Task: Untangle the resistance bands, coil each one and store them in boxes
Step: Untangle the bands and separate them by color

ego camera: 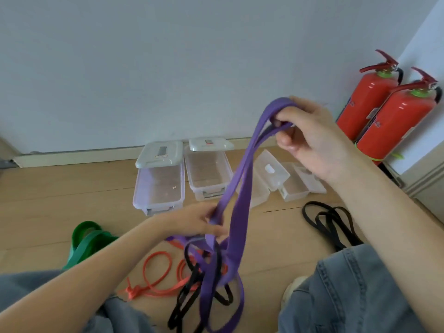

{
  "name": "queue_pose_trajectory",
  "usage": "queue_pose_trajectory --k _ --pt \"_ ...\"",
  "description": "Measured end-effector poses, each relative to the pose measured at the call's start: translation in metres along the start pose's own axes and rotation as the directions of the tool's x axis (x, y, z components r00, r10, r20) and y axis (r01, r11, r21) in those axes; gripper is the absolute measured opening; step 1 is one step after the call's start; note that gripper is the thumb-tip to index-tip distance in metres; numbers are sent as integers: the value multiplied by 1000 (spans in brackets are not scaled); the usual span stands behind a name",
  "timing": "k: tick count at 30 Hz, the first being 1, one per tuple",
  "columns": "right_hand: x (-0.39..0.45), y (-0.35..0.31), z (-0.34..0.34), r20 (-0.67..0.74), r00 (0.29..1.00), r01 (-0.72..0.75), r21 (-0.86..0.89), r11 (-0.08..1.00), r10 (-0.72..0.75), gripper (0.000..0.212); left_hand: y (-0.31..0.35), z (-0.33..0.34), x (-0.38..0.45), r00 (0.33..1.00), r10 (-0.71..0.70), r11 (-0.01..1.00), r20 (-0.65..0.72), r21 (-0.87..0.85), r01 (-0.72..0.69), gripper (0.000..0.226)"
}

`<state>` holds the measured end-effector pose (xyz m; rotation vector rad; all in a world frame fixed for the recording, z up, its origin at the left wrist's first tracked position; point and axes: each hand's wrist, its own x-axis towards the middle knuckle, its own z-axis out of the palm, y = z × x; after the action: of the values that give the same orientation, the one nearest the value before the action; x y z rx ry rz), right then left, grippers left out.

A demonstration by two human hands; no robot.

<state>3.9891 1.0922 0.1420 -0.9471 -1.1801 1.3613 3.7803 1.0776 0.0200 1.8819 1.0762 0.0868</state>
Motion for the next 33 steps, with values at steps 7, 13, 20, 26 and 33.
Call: queue_pose_trajectory --k 7,13,20,26,33 --pt "-11 29 -22 -67 819 -137 -987 81 570 86 58 -67 -26 885 144 947 -442 -198 -253 32" --pt "-15 25 5 383 891 41 -602 797 244 16 77 -56 -20 895 236 936 -378 -159 -314 9" --pt "-7 16 10 270 960 55 94 994 -79 13 28 -3 6 971 102 913 -217 -368 -178 39" --pt "0 0 -28 -76 995 74 130 989 -64 5 -10 9 14 991 35 976 -129 -210 -62 15" --pt "-15 27 -46 -139 930 -221 -952 214 341 88 29 -66 -12 892 23 651 -452 -670 -357 20"
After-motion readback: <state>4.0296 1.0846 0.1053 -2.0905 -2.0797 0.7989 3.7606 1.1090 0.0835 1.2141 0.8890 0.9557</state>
